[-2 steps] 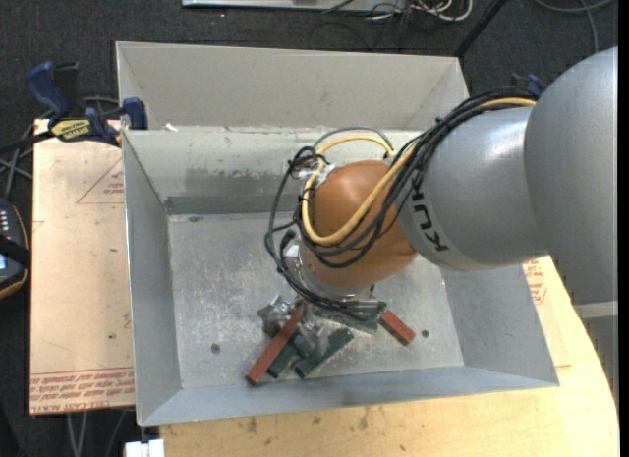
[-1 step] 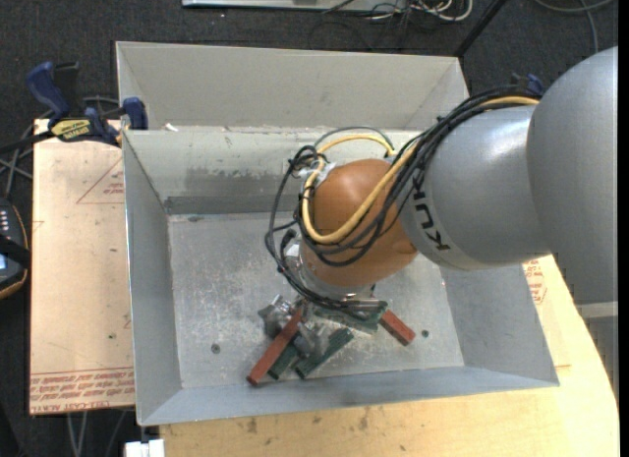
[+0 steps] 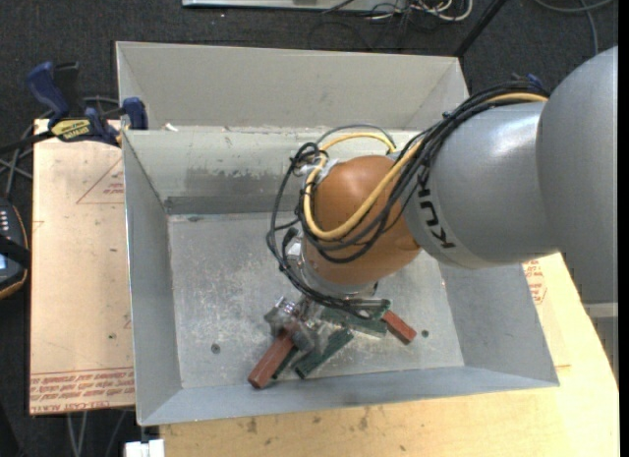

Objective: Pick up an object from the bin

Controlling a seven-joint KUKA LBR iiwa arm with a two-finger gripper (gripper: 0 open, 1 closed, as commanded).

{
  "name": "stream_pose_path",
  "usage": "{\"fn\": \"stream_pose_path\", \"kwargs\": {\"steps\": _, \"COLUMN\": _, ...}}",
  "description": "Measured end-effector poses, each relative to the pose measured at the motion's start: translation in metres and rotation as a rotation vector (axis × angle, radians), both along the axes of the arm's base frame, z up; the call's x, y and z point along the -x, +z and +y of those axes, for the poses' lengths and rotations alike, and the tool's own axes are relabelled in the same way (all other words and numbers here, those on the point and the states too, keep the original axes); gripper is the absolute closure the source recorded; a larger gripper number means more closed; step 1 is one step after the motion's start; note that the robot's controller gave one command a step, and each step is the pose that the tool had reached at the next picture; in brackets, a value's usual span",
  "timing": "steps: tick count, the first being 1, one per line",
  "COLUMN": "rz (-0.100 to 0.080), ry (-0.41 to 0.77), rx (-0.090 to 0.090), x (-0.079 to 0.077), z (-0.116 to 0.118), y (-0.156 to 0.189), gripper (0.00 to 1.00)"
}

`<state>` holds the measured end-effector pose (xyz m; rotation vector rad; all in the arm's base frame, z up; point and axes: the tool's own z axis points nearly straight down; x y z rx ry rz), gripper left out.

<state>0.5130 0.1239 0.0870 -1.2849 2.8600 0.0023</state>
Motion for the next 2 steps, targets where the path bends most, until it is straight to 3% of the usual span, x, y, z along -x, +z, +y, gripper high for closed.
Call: {"fn": "stream_pose_path", "kwargs": {"steps": 2, "rz": 0.007, "ry": -0.001, "rx": 0.002, "x": 0.001, "z": 0.000, "y": 0.026, "gripper": 1.00}}
